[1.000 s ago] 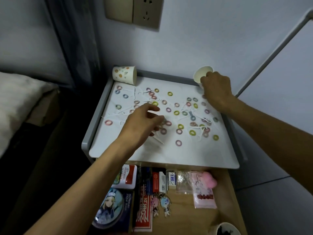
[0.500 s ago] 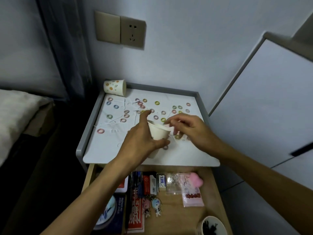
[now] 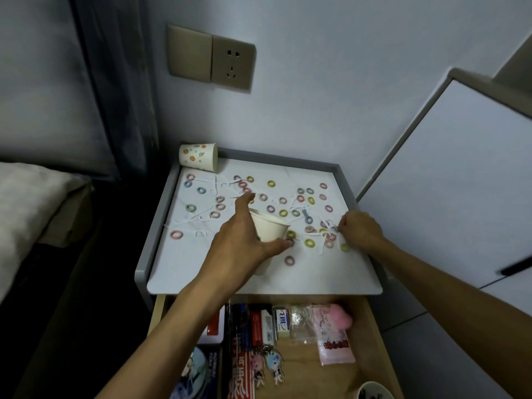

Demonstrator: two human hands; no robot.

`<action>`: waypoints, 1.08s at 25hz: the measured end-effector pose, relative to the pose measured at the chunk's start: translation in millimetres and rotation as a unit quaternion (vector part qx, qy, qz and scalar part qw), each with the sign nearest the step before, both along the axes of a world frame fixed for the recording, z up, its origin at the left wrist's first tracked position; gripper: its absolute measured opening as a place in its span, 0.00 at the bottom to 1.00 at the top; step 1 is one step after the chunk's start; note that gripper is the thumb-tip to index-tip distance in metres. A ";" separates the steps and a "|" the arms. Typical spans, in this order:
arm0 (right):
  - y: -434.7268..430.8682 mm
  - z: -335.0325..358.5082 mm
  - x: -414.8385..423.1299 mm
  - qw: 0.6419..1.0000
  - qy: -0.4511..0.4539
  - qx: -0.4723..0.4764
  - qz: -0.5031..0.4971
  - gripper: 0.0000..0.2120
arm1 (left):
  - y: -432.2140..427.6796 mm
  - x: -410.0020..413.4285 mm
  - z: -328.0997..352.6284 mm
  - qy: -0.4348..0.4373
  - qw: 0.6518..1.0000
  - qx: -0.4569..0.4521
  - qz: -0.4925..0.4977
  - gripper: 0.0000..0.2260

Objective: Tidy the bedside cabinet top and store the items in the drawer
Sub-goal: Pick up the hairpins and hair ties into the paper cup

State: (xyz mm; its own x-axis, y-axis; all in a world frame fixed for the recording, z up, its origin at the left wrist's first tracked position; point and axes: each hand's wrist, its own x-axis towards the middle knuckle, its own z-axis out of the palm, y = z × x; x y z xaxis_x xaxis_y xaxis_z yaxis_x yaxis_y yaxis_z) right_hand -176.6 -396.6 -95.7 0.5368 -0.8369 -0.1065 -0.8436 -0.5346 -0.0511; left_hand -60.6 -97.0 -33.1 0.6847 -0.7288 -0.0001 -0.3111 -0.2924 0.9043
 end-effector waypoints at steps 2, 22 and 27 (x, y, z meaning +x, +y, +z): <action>-1.1 1.6 -2.1 1.000 0.016 0.005 -0.009 0.10 | 0.8 0.8 0.8 -0.002 1.000 -0.003 -0.005 0.44; 0.9 4.1 48.0 0.998 -0.020 0.006 0.057 0.12 | -6.2 6.3 0.9 -0.006 1.000 0.002 -0.006 0.42; 13.7 7.3 54.2 0.976 0.117 -0.103 0.153 0.10 | -6.0 5.7 2.8 0.000 1.000 0.002 -0.004 0.42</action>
State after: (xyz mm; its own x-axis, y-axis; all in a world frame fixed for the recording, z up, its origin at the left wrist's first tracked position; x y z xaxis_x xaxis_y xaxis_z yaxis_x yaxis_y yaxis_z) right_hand -122.4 -382.8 -88.4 0.7467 -0.6572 -0.1027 -0.6179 -0.7425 0.2587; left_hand -54.9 -103.0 -30.2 0.6790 -0.7341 -0.0031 -0.3125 -0.2930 0.9036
